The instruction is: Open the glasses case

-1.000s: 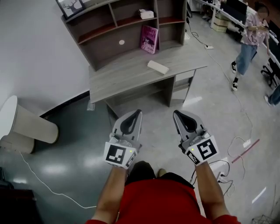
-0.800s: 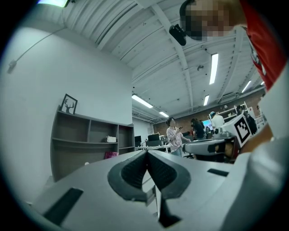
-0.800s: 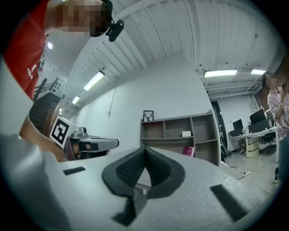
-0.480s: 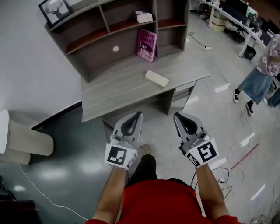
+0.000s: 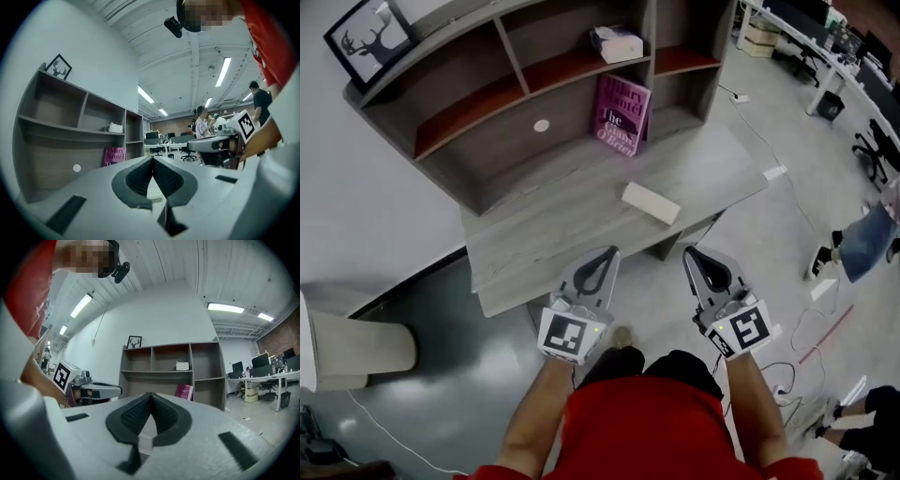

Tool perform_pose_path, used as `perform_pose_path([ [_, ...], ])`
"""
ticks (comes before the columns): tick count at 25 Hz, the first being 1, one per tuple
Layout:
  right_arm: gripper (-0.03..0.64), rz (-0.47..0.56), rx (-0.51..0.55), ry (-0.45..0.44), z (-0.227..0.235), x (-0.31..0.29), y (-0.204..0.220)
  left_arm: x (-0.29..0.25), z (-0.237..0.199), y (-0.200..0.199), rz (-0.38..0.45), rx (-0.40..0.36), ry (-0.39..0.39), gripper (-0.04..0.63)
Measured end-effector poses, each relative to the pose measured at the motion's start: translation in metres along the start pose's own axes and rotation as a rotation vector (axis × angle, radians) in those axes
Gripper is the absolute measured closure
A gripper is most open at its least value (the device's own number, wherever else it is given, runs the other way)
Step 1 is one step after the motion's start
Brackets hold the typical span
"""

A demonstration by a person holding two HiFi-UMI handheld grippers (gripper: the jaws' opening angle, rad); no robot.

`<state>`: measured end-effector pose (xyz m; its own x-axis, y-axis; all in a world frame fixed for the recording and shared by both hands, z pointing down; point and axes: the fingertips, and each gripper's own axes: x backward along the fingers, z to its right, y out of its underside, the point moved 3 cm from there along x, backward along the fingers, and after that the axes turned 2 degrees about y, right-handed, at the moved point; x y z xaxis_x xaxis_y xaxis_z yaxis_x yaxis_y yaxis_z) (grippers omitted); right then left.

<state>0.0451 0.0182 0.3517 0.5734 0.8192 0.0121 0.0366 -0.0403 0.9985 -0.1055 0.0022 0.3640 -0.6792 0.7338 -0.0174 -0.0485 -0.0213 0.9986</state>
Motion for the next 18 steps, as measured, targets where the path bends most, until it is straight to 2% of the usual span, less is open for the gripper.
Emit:
perform_pose_path([
  [8,0.612,-0.072,0.011,0.037,0.032,-0.052,0.029,-0.049,-0.046,0.03,-0.044,0.007,0.033,0.586],
  [12,0.612,-0.1,0.016,0.03,0.048,-0.069,0.045,-0.074,-0.062,0.047,-0.052,-0.004,0.021,0.586],
  [18,0.612,-0.151,0.046,-0.005,0.079,-0.09,0.073,-0.116,-0.078,0.079,-0.141,0.002,-0.003,0.586],
])
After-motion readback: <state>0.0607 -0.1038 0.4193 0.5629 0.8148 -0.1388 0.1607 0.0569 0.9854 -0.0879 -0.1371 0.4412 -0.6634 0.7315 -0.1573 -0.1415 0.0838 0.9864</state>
